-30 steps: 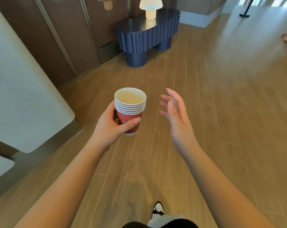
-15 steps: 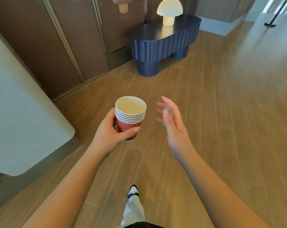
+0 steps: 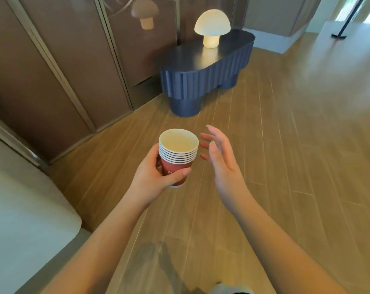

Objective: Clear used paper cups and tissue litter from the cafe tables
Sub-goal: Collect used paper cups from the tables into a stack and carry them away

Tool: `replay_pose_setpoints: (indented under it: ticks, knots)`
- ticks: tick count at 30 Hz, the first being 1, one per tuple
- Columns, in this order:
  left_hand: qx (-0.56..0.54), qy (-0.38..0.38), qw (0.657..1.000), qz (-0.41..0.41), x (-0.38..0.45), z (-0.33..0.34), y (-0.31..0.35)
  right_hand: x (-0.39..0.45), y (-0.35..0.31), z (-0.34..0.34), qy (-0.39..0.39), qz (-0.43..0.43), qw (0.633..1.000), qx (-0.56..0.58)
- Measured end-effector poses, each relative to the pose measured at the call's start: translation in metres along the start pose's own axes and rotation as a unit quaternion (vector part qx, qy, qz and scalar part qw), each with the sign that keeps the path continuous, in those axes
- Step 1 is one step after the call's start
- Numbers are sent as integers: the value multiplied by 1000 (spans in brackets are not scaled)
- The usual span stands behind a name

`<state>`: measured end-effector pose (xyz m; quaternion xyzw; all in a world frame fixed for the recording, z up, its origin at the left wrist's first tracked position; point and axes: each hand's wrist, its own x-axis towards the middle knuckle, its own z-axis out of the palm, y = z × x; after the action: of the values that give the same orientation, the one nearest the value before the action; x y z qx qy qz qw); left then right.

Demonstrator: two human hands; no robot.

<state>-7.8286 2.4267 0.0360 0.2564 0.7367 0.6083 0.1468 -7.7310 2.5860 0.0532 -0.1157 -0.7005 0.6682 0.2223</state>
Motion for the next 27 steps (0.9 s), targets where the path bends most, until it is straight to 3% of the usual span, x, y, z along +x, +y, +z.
replay_pose_setpoints:
  ticks: [16, 27]
  knots:
    - [16, 27, 999, 15, 345, 82, 26, 340, 18, -126, -25, -40, 999, -20]
    - [10, 33, 998, 54, 548, 71, 23, 545, 32, -116, -80, -79, 994, -4]
